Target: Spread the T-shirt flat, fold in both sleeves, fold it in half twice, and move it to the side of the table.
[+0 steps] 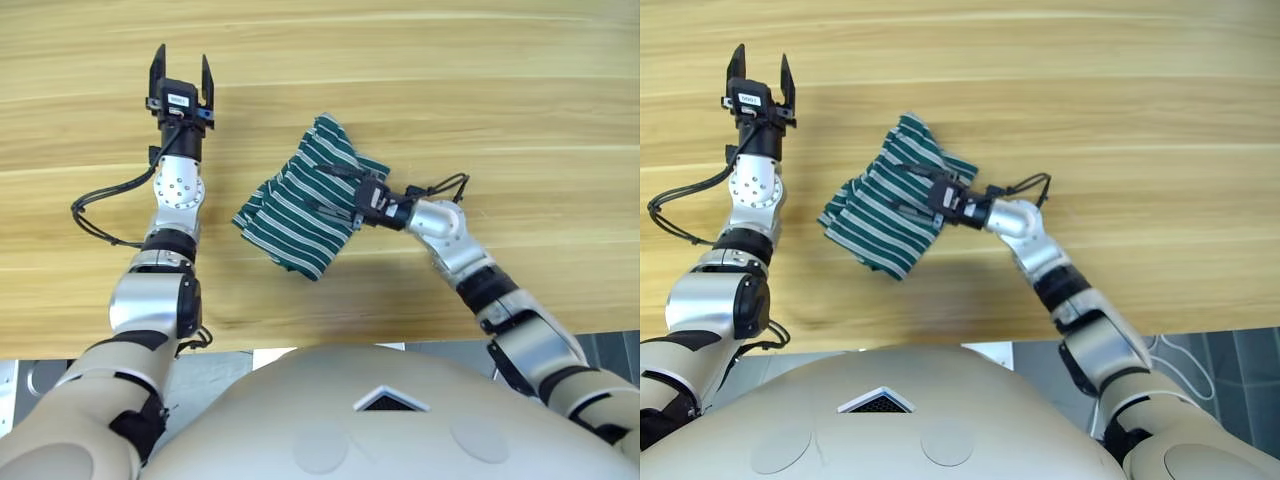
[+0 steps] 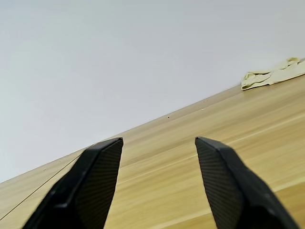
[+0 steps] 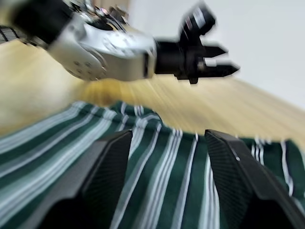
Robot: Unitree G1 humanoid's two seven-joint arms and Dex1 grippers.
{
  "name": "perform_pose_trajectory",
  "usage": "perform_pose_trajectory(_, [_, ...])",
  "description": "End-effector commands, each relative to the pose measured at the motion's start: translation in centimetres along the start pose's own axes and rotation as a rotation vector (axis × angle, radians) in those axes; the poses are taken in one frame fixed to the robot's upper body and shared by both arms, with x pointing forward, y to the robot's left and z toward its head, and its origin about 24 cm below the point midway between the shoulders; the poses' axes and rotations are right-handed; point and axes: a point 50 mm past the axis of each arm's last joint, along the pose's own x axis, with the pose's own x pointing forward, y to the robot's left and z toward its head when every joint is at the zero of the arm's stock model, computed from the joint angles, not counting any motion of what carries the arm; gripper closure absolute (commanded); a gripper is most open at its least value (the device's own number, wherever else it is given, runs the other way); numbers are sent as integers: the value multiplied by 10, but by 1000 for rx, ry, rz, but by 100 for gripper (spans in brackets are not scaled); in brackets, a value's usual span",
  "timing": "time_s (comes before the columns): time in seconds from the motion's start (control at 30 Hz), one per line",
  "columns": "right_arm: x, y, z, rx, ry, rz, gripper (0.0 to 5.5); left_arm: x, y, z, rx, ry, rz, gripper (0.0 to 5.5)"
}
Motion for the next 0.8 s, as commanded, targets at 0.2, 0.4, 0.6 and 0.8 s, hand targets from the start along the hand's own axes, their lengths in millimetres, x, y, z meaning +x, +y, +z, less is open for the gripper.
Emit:
perform_pose_trajectory(0.2, [38,-25,-26,17,354,-45,268,3,0,3,-23,-9,3,267])
perform_pose_trajectory(0.4, [22,-62,-40,329,500,-470,268,2,-3,3,-46,-9,8,267])
perform_pose_trajectory(0.6, [-175,-136,-50,890,391,-1846,268,1,18,-2,-67,19,157,267])
perform_pose_trajectory(0.8, [-271,-83,-68,987,526,-2510,268,-13,28,-11,-67,51,233,267])
